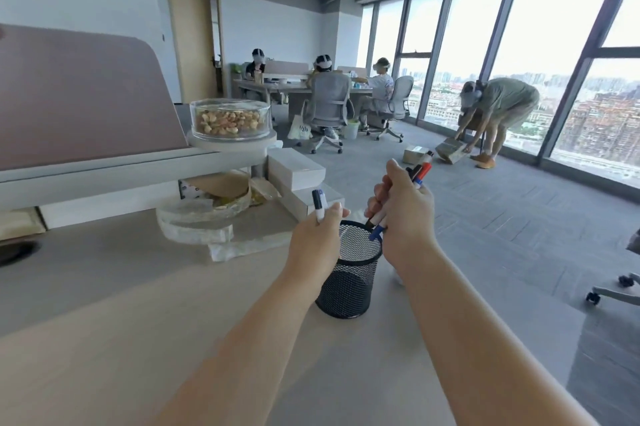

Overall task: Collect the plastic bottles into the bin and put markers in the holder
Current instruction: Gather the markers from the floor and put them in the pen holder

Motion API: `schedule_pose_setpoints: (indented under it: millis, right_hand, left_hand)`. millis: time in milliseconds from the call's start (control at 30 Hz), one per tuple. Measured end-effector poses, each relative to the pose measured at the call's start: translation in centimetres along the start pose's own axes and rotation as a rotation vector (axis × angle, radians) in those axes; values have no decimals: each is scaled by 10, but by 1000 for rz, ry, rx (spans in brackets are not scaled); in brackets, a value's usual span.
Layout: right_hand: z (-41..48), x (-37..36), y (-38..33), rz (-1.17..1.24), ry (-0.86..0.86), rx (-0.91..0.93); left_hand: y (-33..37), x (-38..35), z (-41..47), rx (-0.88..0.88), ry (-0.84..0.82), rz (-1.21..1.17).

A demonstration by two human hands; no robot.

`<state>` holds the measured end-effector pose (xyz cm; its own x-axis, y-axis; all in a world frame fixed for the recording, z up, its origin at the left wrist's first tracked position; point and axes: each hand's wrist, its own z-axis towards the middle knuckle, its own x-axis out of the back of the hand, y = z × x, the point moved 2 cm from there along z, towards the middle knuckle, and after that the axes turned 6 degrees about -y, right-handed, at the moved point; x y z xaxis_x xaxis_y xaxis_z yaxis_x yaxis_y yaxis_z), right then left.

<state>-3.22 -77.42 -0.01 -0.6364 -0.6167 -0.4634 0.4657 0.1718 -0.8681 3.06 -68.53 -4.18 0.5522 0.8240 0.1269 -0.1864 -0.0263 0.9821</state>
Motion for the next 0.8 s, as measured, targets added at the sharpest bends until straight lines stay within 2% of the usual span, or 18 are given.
schedule_pose_setpoints:
  millis: [200,433,667,800]
  right_hand:
    - [-3,6,14,171,2,12]
    - [-12,7,22,-113,-103,94]
    - [-12,11,25,-152,-109,83]
    - [-14,9,26,-300,-123,113]
  left_hand:
    - [-3,1,0,80,21,-122]
    - [-8,5,5,19,41,-228]
    - [-7,4,5,-35,78,-208]
    - [-9,5,7,-53,90,-220]
